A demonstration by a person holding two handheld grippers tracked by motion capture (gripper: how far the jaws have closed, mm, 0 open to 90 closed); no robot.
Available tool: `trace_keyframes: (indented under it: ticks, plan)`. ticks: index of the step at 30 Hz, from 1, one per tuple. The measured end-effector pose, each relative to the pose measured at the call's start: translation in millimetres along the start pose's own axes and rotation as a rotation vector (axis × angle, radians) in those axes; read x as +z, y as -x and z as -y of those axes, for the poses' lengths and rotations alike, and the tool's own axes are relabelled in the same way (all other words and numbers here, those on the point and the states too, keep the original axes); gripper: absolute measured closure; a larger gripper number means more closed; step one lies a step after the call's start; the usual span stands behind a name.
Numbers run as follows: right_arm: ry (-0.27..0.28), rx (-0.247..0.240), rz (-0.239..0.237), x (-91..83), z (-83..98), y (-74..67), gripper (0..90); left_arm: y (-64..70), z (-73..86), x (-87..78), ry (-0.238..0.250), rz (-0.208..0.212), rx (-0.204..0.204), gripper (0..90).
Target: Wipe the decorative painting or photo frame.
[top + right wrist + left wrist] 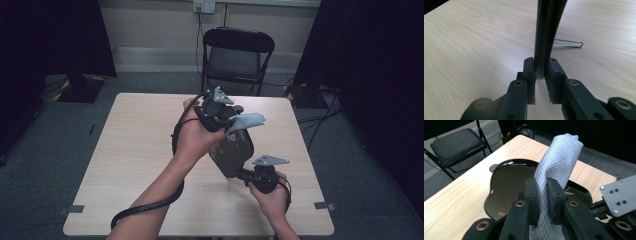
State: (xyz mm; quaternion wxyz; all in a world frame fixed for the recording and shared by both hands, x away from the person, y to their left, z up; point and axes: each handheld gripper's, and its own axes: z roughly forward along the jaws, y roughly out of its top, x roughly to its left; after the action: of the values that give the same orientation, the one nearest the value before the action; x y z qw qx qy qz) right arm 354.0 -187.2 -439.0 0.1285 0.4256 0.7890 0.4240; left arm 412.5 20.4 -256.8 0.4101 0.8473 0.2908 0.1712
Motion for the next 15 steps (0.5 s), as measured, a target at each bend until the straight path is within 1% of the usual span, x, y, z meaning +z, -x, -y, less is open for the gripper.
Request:
trace_keyframes:
  ticks: [6, 8, 9, 12, 14, 15]
  plan:
    - [-0.005, -0.006, -0.005, -5.5, 4.3, 3.6, 79.0, -0.1, -3.5, 1.2, 0.004, -0.012, -0.007, 80.1]
    - [-0.01, -0.008, -0.008, -6.8, 5.0, 4.6, 79.0, -0.4, -4.5, 1.4, 0.002, -0.019, -0.001, 80.1]
    - [-0.009, -0.009, -0.009, -7.8, 5.4, 4.8, 79.1, -0.3, -4.9, 2.0, 0.008, -0.025, -0.009, 80.2]
    - [-0.011, -0.007, -0.013, -10.1, 6.4, 6.2, 79.0, -1.6, -6.6, 3.5, 0.008, -0.03, -0.015, 80.2]
    - [-0.015, -0.01, -0.015, -11.8, 7.4, 7.7, 79.0, -2.6, -8.7, 4.5, 0.009, -0.035, -0.008, 80.2]
    - [-0.014, -0.013, -0.018, -12.5, 8.0, 8.4, 79.1, -3.3, -9.9, 4.5, 0.001, -0.04, -0.002, 80.2]
